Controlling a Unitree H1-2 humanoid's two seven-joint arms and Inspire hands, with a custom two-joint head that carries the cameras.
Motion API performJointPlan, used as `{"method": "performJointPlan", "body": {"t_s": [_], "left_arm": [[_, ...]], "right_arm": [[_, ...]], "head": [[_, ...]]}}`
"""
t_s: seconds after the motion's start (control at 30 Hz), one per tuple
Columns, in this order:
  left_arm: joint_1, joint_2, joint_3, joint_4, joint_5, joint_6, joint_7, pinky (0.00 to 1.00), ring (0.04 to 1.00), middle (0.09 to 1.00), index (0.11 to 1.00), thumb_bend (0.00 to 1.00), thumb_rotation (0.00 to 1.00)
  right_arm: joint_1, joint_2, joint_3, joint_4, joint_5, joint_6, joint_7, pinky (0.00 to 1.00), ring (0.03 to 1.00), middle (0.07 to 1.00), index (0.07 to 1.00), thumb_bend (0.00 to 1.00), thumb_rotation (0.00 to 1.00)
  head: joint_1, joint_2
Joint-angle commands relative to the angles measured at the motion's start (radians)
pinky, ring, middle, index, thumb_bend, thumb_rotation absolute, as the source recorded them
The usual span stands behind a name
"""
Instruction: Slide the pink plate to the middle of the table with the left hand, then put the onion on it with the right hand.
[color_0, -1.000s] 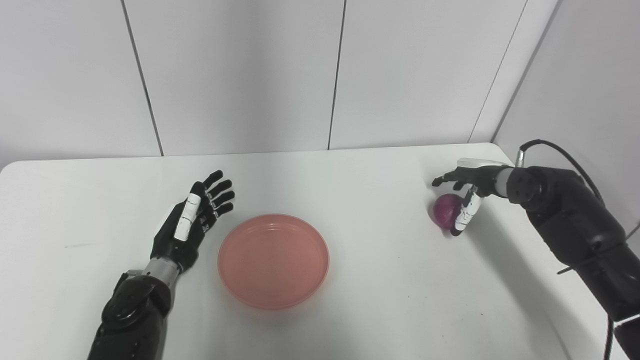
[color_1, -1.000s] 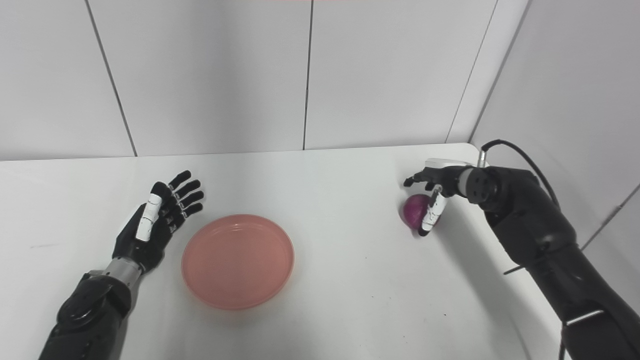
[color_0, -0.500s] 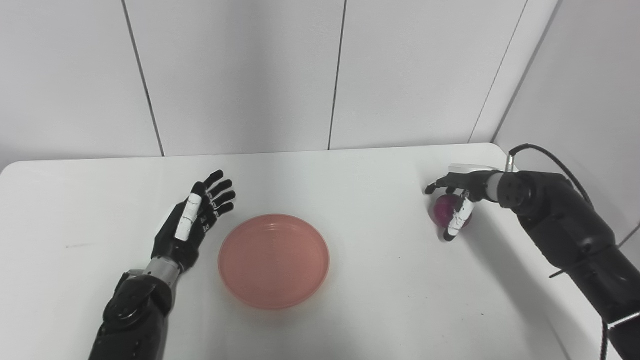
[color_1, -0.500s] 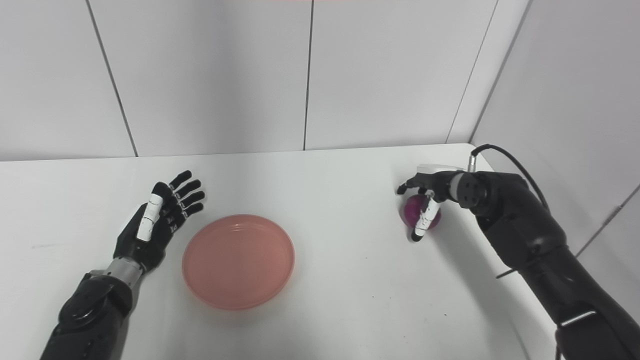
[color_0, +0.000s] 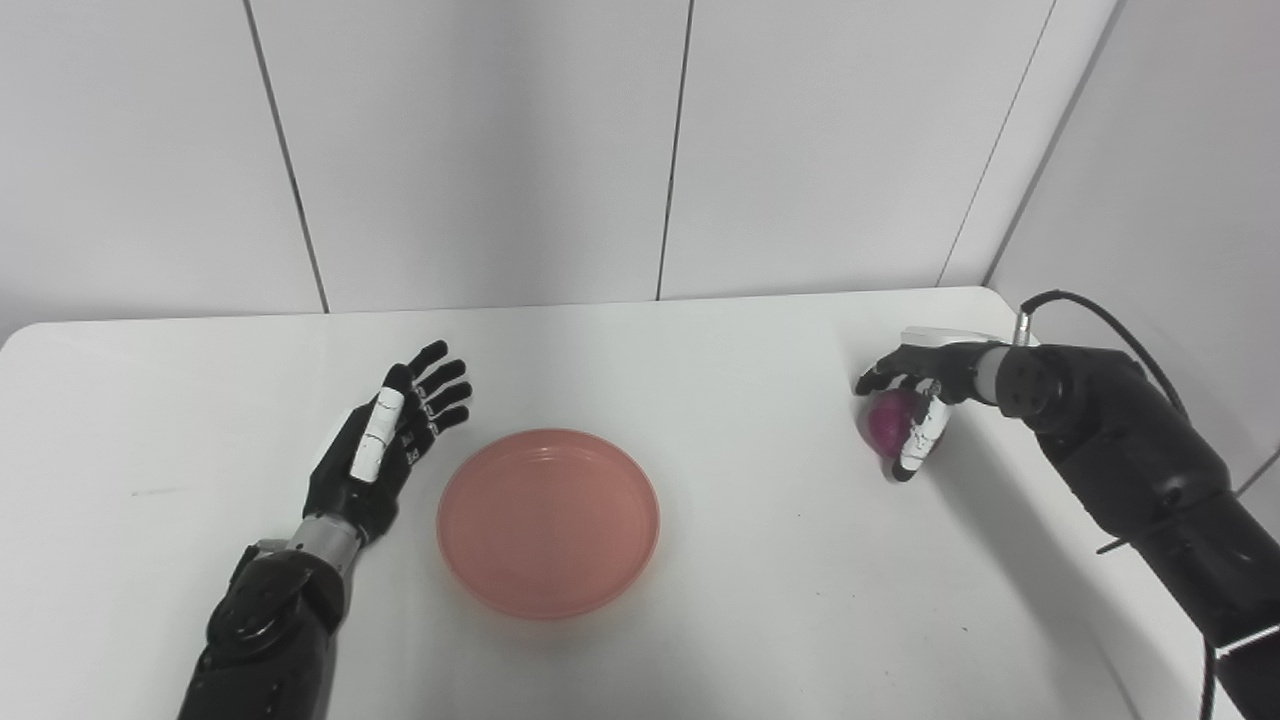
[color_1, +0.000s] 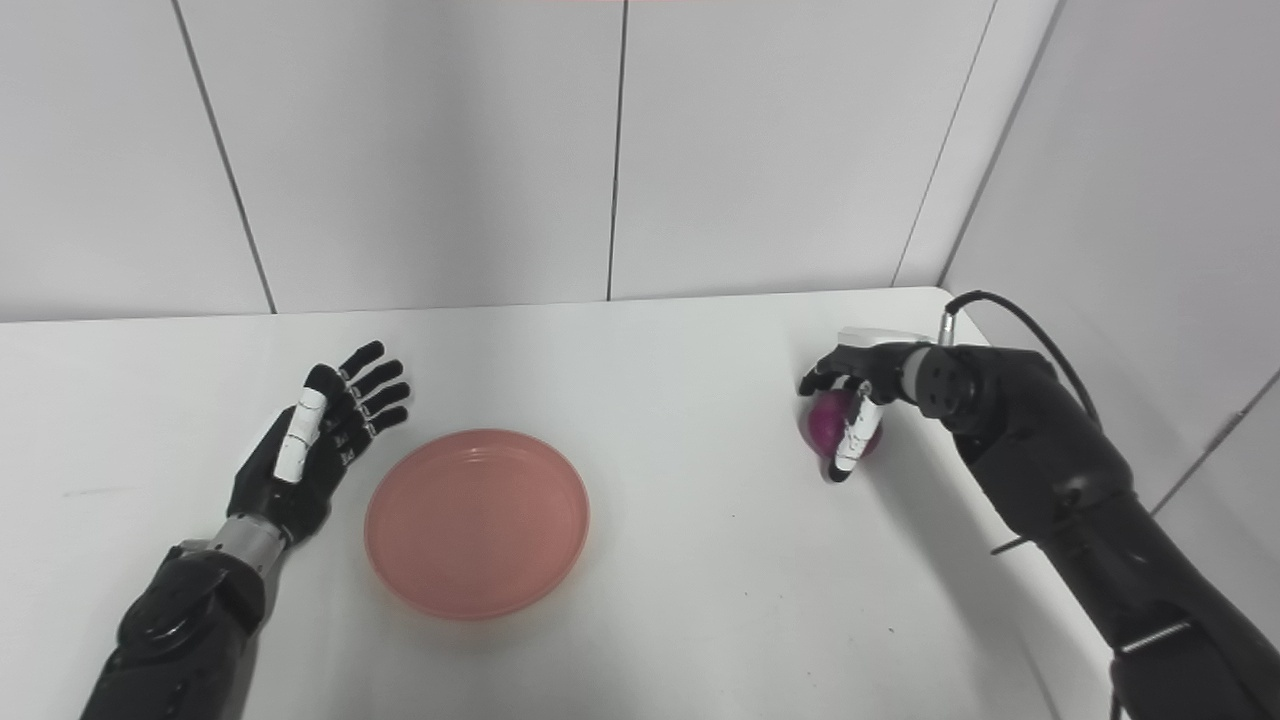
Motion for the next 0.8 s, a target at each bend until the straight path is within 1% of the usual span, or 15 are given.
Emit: {"method": "performJointPlan", "body": {"t_s": [0.0, 0.13, 0.27, 0.37, 0.4, 0.5, 0.67, 0.77], "left_arm": [[0.074, 0.004, -0.007, 0.076, 0.026, 0.084, 0.032, 0.86, 0.867, 0.883, 0.876, 0.87, 0.82], [0.071, 0.006, -0.009, 0.094, 0.029, 0.071, 0.028, 0.85, 0.86, 0.881, 0.878, 0.87, 0.83], [0.07, 0.007, -0.009, 0.101, 0.026, 0.065, 0.024, 0.85, 0.864, 0.887, 0.881, 0.88, 0.82], [0.07, 0.008, -0.01, 0.103, 0.027, 0.064, 0.024, 0.85, 0.866, 0.888, 0.88, 0.88, 0.83], [0.07, 0.008, -0.01, 0.103, 0.027, 0.063, 0.025, 0.85, 0.864, 0.887, 0.879, 0.88, 0.83], [0.072, 0.007, -0.01, 0.101, 0.026, 0.064, 0.028, 0.85, 0.862, 0.882, 0.872, 0.88, 0.82], [0.069, 0.008, -0.009, 0.114, 0.024, 0.057, 0.025, 0.86, 0.869, 0.888, 0.877, 0.88, 0.82], [0.068, 0.008, -0.008, 0.121, 0.024, 0.052, 0.025, 0.85, 0.865, 0.884, 0.874, 0.88, 0.82]], "right_arm": [[-0.034, -0.022, 0.003, -0.005, -0.01, 0.0, -0.003, 0.66, 0.783, 0.845, 0.812, 0.99, 0.07], [-0.033, -0.023, 0.003, -0.006, -0.008, 0.009, -0.003, 0.65, 0.753, 0.833, 0.804, 0.96, 0.04], [-0.036, -0.022, 0.005, 0.006, -0.008, 0.007, -0.005, 0.65, 0.724, 0.808, 0.803, 0.94, 0.04], [-0.037, -0.021, 0.008, 0.015, -0.005, 0.005, 0.0, 0.64, 0.694, 0.762, 0.784, 0.93, 0.04], [-0.038, -0.022, 0.009, 0.016, -0.003, 0.007, 0.003, 0.63, 0.681, 0.734, 0.77, 0.93, 0.04], [-0.039, -0.024, 0.012, 0.022, 0.002, -0.001, 0.005, 0.61, 0.66, 0.7, 0.74, 0.94, 0.06], [-0.043, -0.027, 0.024, 0.034, -0.001, -0.004, 0.006, 0.6, 0.649, 0.684, 0.708, 0.92, 0.06], [-0.045, -0.025, 0.026, 0.043, 0.001, 0.005, 0.006, 0.55, 0.628, 0.681, 0.694, 0.91, 0.04]], "head": [[-0.001, 0.001], [-0.001, 0.001], [0.0, 0.001], [0.0, 0.003], [0.0, 0.003], [-0.001, 0.006], [0.0, 0.006], [0.0, 0.006]]}}
